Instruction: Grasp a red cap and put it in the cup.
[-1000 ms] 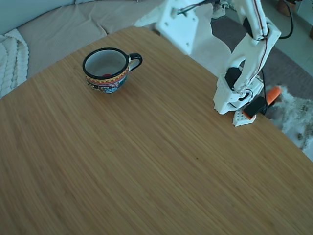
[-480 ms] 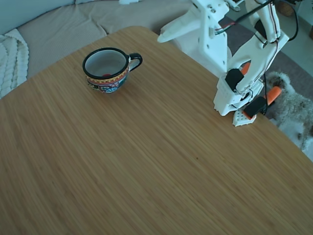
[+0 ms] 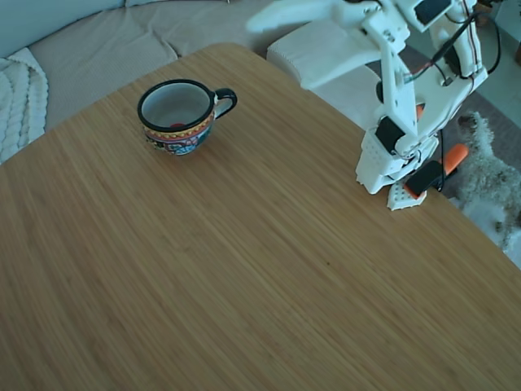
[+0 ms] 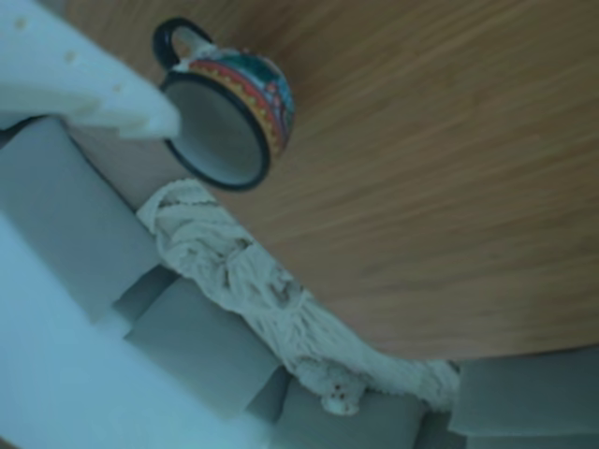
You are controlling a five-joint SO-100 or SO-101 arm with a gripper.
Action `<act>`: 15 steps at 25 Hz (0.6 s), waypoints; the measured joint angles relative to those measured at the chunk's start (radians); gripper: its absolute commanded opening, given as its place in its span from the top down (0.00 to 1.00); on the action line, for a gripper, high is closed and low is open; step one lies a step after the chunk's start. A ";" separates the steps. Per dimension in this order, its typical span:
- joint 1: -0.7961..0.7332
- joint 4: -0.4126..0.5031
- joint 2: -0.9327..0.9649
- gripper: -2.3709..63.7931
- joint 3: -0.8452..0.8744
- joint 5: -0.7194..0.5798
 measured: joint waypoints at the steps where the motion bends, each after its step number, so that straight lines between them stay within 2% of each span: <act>1: -0.002 -0.023 0.031 0.16 0.055 0.000; 9: -0.003 -0.212 0.308 0.16 0.463 0.000; 15: -0.049 -0.325 0.407 0.16 0.698 0.000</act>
